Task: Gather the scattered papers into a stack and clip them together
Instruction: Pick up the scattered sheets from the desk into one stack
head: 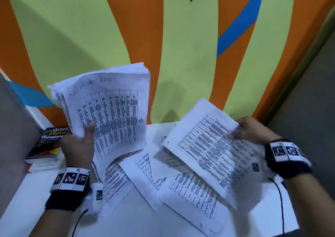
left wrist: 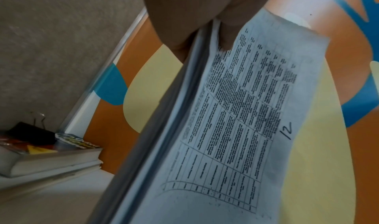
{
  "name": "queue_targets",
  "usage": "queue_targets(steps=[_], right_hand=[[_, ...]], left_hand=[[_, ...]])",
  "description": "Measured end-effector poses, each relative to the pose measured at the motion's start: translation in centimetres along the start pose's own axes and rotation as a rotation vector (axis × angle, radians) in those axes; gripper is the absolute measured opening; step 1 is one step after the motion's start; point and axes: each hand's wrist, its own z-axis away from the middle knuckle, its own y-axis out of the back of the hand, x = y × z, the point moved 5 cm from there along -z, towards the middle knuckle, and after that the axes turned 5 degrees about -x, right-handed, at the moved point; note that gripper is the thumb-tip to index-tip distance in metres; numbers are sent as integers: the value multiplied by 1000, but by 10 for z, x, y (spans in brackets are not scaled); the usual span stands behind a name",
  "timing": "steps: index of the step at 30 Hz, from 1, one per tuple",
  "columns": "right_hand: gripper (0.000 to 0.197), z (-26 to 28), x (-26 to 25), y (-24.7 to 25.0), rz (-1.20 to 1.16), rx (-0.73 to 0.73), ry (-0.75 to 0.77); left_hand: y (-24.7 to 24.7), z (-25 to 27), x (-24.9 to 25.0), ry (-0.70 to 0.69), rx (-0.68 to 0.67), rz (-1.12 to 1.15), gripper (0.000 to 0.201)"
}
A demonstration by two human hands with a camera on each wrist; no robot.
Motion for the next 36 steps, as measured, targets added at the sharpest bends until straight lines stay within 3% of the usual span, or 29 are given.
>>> queue_targets(steps=[4,7,12,15,17,21,26,30,36], right_hand=[[17,-62,-54,-24,270,-205,55],[34,-101,-79,-73,461,-223,80],[40,-139,-98,-154,448,-250,76],[48,-159,-92,-183,438,-308,43],[47,-165,-91,-189,457,-331,61],[22,-176,-89,-189,530,-329,103],[52,-203,-74,-206,526,-416,176],[50,-218,-59,-211,542,-389,151],[14,-178,-94,-188,594,-361,274]], left_hand=[[16,-4,14,-37,58,-61,46],[33,-9,16,-85,110,-62,51],[60,-15,10,-142,167,-97,27],[71,-15,5,-113,180,-92,27],[73,-15,2,-97,163,-67,31],[69,-18,-4,-83,146,-48,23],[53,-16,-4,-70,128,-37,41],[42,-8,-1,-33,111,-71,62],[44,-6,-6,-43,102,-88,57]])
